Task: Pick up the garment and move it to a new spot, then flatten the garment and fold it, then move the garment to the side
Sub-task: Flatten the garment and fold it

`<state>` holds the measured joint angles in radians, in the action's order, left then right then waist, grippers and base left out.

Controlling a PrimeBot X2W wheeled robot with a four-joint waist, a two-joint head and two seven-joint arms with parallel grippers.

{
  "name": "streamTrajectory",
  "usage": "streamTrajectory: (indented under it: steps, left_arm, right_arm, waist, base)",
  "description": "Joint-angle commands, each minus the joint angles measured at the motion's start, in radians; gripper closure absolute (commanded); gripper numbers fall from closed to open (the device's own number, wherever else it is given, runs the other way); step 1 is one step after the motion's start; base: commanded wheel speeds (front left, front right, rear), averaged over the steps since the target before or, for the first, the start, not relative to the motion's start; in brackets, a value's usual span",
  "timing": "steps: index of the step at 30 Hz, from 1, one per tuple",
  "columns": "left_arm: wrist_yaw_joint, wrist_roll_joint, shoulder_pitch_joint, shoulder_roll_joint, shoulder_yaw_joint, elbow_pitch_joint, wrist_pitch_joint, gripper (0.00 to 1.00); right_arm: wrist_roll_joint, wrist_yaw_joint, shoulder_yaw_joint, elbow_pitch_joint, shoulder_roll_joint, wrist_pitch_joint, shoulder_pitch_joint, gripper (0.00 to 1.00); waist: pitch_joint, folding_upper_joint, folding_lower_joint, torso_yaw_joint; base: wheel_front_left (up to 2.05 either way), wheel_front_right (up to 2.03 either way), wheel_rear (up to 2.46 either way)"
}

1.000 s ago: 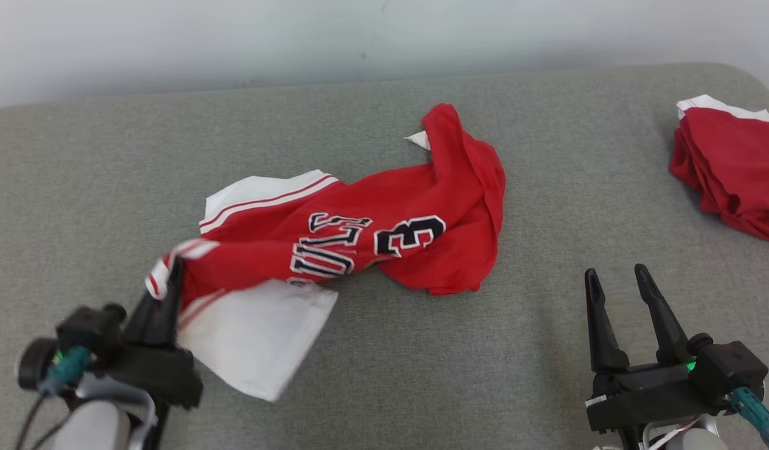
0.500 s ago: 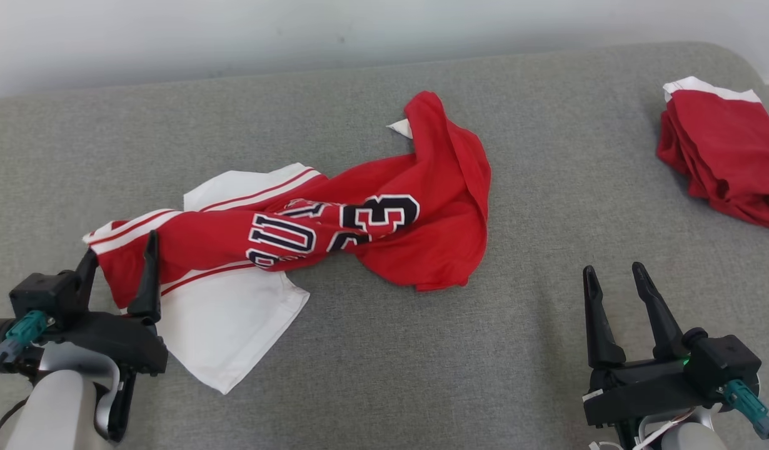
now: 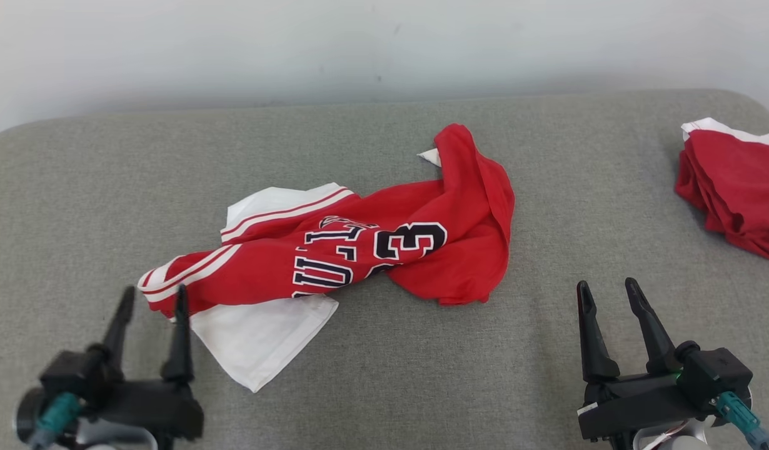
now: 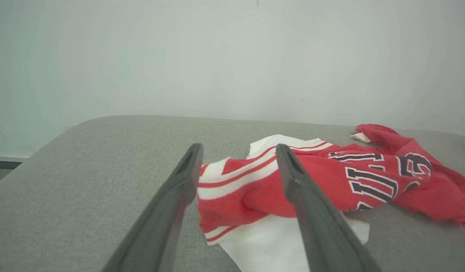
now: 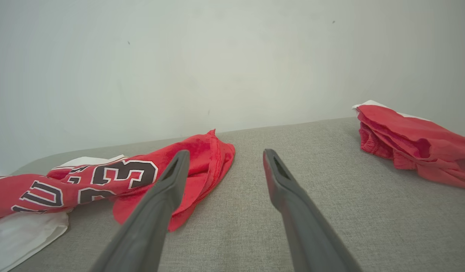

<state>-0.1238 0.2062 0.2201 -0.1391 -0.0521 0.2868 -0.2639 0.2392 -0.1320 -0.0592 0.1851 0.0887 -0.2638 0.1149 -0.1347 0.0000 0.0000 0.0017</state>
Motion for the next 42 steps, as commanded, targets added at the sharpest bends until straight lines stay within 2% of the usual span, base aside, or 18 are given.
streamTrajectory:
  steps: [1, 10, 16, 26, 27, 28, 29, 30, 31, 36, 42]
  left_arm:
    - [-0.004, -0.015, -0.024, 0.008, 0.009, -0.005, 0.0, 0.0]
    - [-0.006, 0.005, -0.094, 0.04, 0.087, 0.081, 0.0, 0.0]
    - [-0.005, 0.022, -0.078, 0.022, 0.137, 0.177, 0.007, 0.0]
    - [-0.006, 0.08, -0.027, 0.024, 0.209, 0.319, 0.019, 0.0]
    - [-0.006, 0.088, -0.021, 0.024, 0.218, 0.334, 0.025, 0.03]
    - [-0.006, 0.095, -0.016, 0.024, 0.225, 0.347, 0.025, 0.57]
    - [-0.006, 0.101, -0.011, 0.022, 0.231, 0.357, 0.024, 0.81]
    - [-0.006, 0.101, -0.011, 0.022, 0.231, 0.357, 0.024, 0.81]
    - [-0.006, 0.105, -0.005, 0.022, 0.237, 0.365, 0.023, 1.0]
    - [-0.006, 0.125, 0.023, 0.013, 0.259, 0.335, 0.007, 1.0]
    - [0.001, 0.133, -0.026, -0.001, 0.246, 0.221, 0.003, 1.0]
  right_arm:
    - [0.005, 0.003, 0.0, 0.001, -0.002, -0.001, -0.011, 0.0]
    - [0.008, 0.003, 0.004, 0.004, 0.001, -0.001, -0.021, 0.0]
    - [0.006, 0.003, 0.008, 0.006, 0.003, -0.001, -0.013, 0.0]
    - [0.003, 0.003, 0.007, 0.009, -0.006, 0.0, -0.002, 0.0]
    - [0.003, 0.003, 0.007, 0.01, -0.006, -0.001, 0.0, 0.0]
    - [0.003, 0.003, 0.007, 0.011, -0.007, -0.001, 0.0, 0.0]
    - [0.003, 0.003, 0.008, 0.011, -0.007, 0.0, 0.0, 0.0]
    - [0.003, 0.003, 0.008, 0.011, -0.007, 0.0, 0.0, 0.0]
    - [0.003, 0.003, 0.009, 0.011, -0.007, -0.001, 0.001, 0.0]
    - [0.0, 0.003, 0.026, 0.01, -0.01, -0.001, -0.018, 0.0]
    - [0.003, 0.003, 0.035, 0.017, -0.011, 0.0, -0.041, 0.0]
  waist:
    - [0.01, 0.0, 0.0, 0.011]
    - [0.011, 0.0, 0.0, 0.007]
    - [0.001, 0.0, 0.0, 0.0]
    - [-0.017, 0.0, 0.0, -0.021]
    - [-0.019, 0.0, 0.0, -0.023]
    - [-0.02, 0.0, 0.0, -0.024]
    - [-0.02, 0.0, 0.0, -0.025]
    - [-0.02, 0.0, 0.0, -0.025]
    - [-0.02, 0.0, 0.0, -0.026]
    - [-0.004, 0.0, 0.0, -0.007]
    - [0.031, 0.0, 0.0, 0.034]
  base:
    - [0.0, 0.0, 0.0]
    - [0.0, 0.0, 0.0]
    - [0.0, 0.0, 0.0]
    - [0.0, 0.0, 0.0]
    - [0.0, 0.0, 0.0]
    - [0.0, 0.0, 0.0]
    - [0.0, 0.0, 0.0]
    - [0.0, 0.0, 0.0]
    - [0.0, 0.0, 0.0]
    - [0.0, 0.0, 0.0]
    - [0.0, 0.0, 0.0]
